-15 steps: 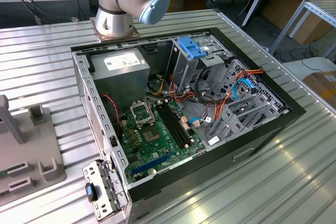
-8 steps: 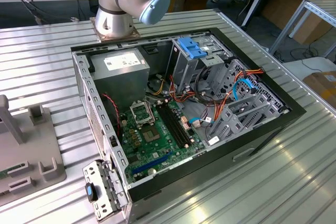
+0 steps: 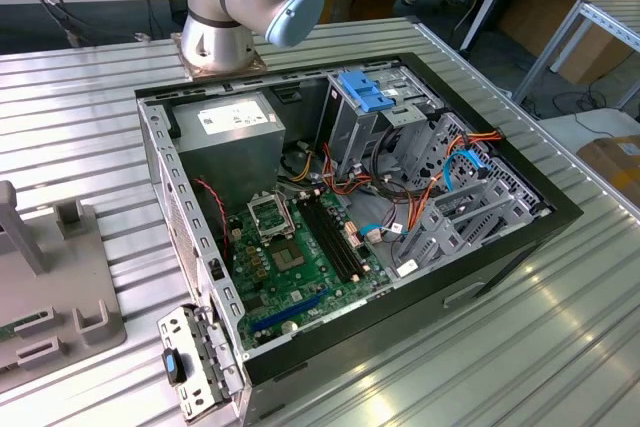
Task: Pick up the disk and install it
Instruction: 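Pick up the disk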
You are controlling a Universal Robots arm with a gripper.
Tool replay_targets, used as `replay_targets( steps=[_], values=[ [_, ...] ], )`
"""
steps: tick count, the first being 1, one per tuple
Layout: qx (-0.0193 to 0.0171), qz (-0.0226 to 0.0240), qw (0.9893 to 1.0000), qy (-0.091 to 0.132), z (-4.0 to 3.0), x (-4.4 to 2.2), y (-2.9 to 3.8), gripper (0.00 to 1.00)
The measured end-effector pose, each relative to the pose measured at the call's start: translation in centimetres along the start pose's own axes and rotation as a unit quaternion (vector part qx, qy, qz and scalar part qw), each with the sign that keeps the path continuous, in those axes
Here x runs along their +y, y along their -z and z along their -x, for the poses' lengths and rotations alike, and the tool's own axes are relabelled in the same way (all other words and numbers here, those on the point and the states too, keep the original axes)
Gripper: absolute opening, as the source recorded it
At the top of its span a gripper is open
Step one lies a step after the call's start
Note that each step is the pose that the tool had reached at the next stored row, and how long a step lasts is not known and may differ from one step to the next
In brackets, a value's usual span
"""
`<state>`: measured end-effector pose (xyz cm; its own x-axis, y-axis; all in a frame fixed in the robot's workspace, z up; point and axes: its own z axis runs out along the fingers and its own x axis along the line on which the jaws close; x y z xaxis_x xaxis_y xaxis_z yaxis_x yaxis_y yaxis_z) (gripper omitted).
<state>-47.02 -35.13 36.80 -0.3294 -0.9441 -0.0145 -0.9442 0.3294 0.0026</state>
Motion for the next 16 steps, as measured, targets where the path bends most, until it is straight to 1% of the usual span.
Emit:
replay_targets(
  steps=[1,2,5,6,9,10,11,12,14,15,16],
  values=[
    [0.0,0.0002,0.9999,0.016,0.0,0.0,-0.01,0.11],
    [0.0001,0.0005,0.9994,0.035,0.0,0.0,-0.02,0.11],
    [0.0002,0.0009,0.9981,0.061,0.0,0.0,-0.03,0.11],
    [0.0002,0.0009,0.9979,0.064,0.0,0.0,-0.03,0.11],
    [0.0002,0.0009,0.9979,0.065,0.0,0.0,-0.02,0.11],
    [0.0002,0.001,0.9977,0.068,0.0,0.0,-0.02,0.11],
    [0.0002,0.0011,0.9968,0.08,0.0,0.0,-0.03,0.11],
    [0.0003,0.0014,0.9954,0.096,0.0,0.0,-0.05,0.11],
    [0.0003,0.0015,0.9943,0.106,0.01,-0.01,-0.06,0.11],
    [0.0003,0.0017,0.9932,0.116,0.05,-0.14,-0.07,0.11],
    [0.0003,0.0017,0.9926,0.122,0.09,-0.25,-0.09,0.11]
  ],
)
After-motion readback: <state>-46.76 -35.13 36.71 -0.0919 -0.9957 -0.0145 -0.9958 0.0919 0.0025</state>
